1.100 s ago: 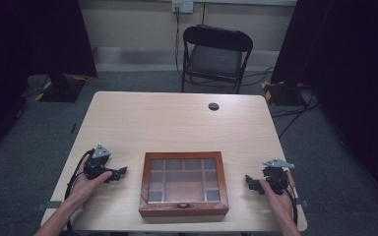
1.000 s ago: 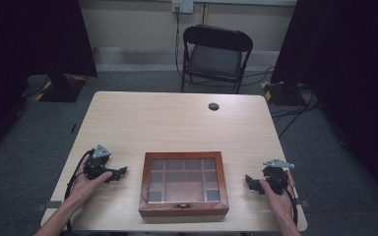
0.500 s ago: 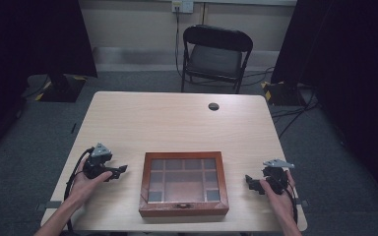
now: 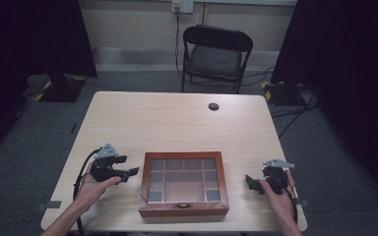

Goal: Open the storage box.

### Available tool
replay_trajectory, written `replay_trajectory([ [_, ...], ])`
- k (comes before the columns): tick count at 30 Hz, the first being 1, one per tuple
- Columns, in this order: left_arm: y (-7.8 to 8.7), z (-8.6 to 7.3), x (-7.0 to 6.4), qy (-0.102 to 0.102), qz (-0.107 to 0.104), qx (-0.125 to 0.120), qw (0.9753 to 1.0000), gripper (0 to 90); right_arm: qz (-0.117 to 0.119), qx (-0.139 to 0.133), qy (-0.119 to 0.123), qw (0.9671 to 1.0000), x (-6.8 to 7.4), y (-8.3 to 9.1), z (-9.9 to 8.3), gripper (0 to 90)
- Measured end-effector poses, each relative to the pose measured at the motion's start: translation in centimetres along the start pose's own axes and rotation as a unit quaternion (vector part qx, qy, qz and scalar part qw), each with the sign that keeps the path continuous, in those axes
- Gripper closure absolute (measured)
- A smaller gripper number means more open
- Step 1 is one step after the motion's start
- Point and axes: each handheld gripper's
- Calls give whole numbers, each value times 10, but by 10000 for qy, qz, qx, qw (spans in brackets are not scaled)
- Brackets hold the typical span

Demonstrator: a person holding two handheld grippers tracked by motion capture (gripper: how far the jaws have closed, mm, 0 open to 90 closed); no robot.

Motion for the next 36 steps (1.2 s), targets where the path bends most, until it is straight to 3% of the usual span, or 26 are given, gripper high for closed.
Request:
replay_trajectory([
  [2, -2, 7, -7, 77, -239, -101, 9996, 300, -1, -3, 4, 10000, 0, 0, 0, 0],
  [8, -5, 18, -23, 11, -516, -189, 9985, 321, -1, -4, 6, 10000, 0, 0, 0, 0],
  [13, -9, 26, -31, -147, -611, -160, 9979, 337, 1, -2, -5, 10000, 0, 0, 0, 0],
  [19, -15, 45, -49, -254, -925, -273, 9950, 361, 1, -1, -7, 10000, 0, 0, 0, 0],
  [23, -19, 52, -58, -347, -839, -146, 9958, 353, 0, -2, -6, 10000, 0, 0, 0, 0],
  [26, -22, 57, -69, -408, -1096, -221, 9929, 362, 0, -5, -3, 10000, 0, 0, 0, 0],
  [31, -26, 54, -80, -474, -1174, -170, 9918, 381, 0, -5, -3, 10000, 0, 0, 0, 0],
  [32, -27, 52, -84, -490, -1319, -130, 9900, 396, -1, -4, -5, 10000, 0, 0, 0, 0],
  [36, -27, 49, -91, -565, -1440, -131, 9879, 438, 2, -1, -9, 10000, 0, 0, 0, 0],
])
Point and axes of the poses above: each handheld gripper's, and its own axes: y roughly backward along the jaws, z roughly out of its top, x roughly to its left, and after that the axes turned 1 degree about -z, right-handed
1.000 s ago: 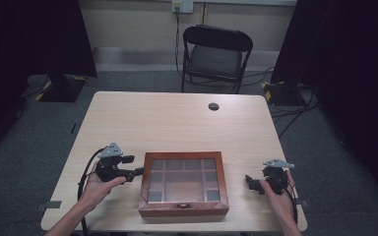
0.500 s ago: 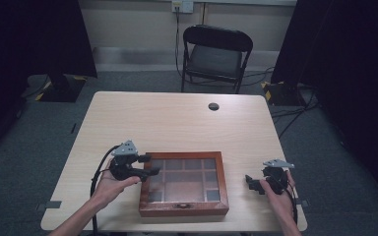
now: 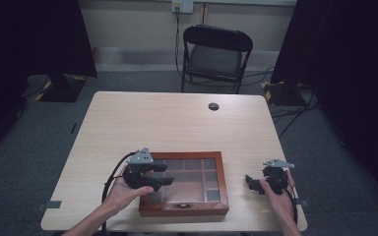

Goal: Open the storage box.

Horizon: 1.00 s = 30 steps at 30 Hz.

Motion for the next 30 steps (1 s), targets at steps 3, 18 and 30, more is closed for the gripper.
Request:
replay_trajectory([
  [3, -2, -1, -4, -53, -253, 53, 9997, 494, -1, 0, 4, 10000, 0, 0, 0, 0],
  [18, -29, -9, -40, -470, -1224, 526, 9900, 682, -4, -2, 14, 10000, 0, 0, 0, 0],
  [30, -35, -16, -50, -751, -1194, 596, 9882, 812, -3, -4, 9, 10000, 0, 0, 0, 0],
])
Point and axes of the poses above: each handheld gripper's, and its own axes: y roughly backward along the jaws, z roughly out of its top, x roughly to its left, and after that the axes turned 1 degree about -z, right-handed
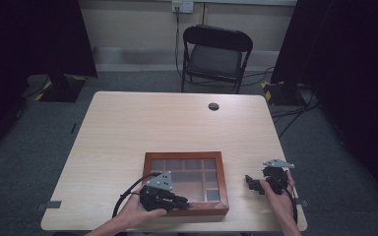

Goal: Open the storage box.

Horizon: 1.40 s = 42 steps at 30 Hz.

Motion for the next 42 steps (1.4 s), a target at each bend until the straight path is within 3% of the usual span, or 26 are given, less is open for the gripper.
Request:
replay_trajectory([
  [7, 0, 2, 0, -62, -34, 70, 10000, 821, 51, 3, 25, 10000, 1, 0, 0, 0],
  [11, 0, 3, 5, 18, -184, 112, 9998, 823, 139, 65, 131, 9998, 3, 1, 2, 7],
  [12, 0, 3, 7, 113, -245, 105, 9996, 824, 259, 83, 197, 9994, 5, 2, 3, 59],
  [14, 1, 4, 7, 111, -252, 126, 9995, 824, 295, 74, 206, 9993, 6, 3, 4, 84],
  [15, 1, 4, 7, 81, -246, 125, 9996, 824, 474, 23, 288, 9985, 10, 4, 5, 163],
  [17, 1, 5, 6, 71, -222, 149, 9996, 824, 566, 38, 320, 9979, 11, 5, 6, 150],
  [18, 2, 6, 6, 40, -228, 177, 9996, 824, 791, 88, 310, 9963, 16, 6, 8, 157],
  [22, 8, 12, 8, 130, -319, 44, 9994, 824, 1015, 66, 374, 9941, 21, 9, 11, 151],
  [24, 11, 15, 8, 178, -322, 20, 9993, 824, 1234, -66, 473, 9912, 26, 13, 14, 153],
  [25, 15, 20, 5, 62, -269, 40, 9996, 823, 1346, -109, 542, 9894, 29, 14, 15, 155],
  [28, 20, 24, 8, 147, -364, 31, 9992, 822, 1566, -214, 653, 9853, 34, 19, 17, 160],
  [29, 20, 24, 8, 147, -364, 31, 9992, 823, 1566, -214, 653, 9853, 34, 19, 17, 160],
  [30, 21, 26, 8, 107, -341, 53, 9993, 822, 1733, -300, 747, 9816, 39, 23, 18, 164],
  [33, 24, 29, 8, 129, -344, 71, 9993, 822, 1825, -322, 813, 9793, 43, 25, 19, 172],
  [34, 26, 31, 9, 122, -363, 59, 9992, 822, 1929, -341, 895, 9765, 47, 26, 19, 175],
  [36, 30, 36, 10, 114, -368, 81, 9992, 821, 2005, -399, 957, 9742, 50, 27, 20, 175],
  [37, 30, 36, 10, 114, -368, 81, 9992, 821, 2005, -399, 957, 9742, 50, 27, 20, 175],
  [38, 32, 38, 10, 114, -383, 39, 9992, 821, 2132, -467, 999, 9708, 54, 29, 21, 172],
  [42, 34, 42, 11, 156, -410, 91, 9990, 821, 2215, -613, 1009, 9680, 59, 31, 25, 166],
])
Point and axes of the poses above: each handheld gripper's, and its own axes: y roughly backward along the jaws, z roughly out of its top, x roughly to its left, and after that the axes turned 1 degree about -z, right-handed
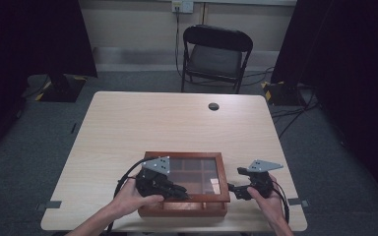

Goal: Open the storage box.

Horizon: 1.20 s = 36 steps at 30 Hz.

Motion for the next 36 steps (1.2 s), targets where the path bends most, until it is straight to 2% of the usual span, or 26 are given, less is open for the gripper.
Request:
replay_trajectory([
  [3, 0, -1, 1, 39, -43, -29, 10000, 820, 42, -83, 17, 10000, 2, 0, 2, 168],
  [5, 0, -2, 1, 53, -33, -54, 10000, 819, -52, -111, 77, 9999, 5, -1, 5, 179],
  [8, 0, -5, -1, -41, 10, -107, 9999, 814, -33, -103, 87, 9999, 4, -1, 5, 178],
  [12, 5, -7, 1, -76, -91, -331, 9994, 744, -23, -70, 122, 9999, 5, -1, 5, 180],
  [15, 12, -7, 2, -71, -68, -470, 9988, 612, -11, -165, 95, 9998, 4, 0, 6, 185],
  [19, 27, -8, 6, -18, -1, -672, 9977, 569, -24, -217, 84, 9997, 5, 1, 8, 194],
  [22, 35, -12, 10, 81, 104, -770, 9969, 440, 7, -264, 57, 9996, 4, 2, 9, 197],
  [23, 37, -13, 10, 104, 159, -767, 9969, 440, 7, -264, 57, 9996, 4, 2, 9, 197],
  [26, 41, -20, 12, 104, 244, -887, 9957, 347, 33, -306, 12, 9995, 4, 2, 12, 202],
  [31, 46, -23, 12, 84, 286, -949, 9950, 314, -23, -353, 20, 9994, 4, 3, 16, 202],
  [32, 48, -25, 12, 95, 336, -1059, 9938, 312, -112, -353, 19, 9993, 5, 2, 19, 200],
  [33, 48, -25, 12, 95, 336, -1059, 9938, 311, -112, -353, 19, 9993, 5, 2, 19, 200],
  [35, 51, -30, 13, 164, 375, -1243, 9914, 317, -125, -373, -4, 9992, 6, 0, 22, 220],
  [36, 51, -30, 13, 164, 375, -1243, 9914, 315, -125, -373, -4, 9992, 6, 0, 22, 220],
])
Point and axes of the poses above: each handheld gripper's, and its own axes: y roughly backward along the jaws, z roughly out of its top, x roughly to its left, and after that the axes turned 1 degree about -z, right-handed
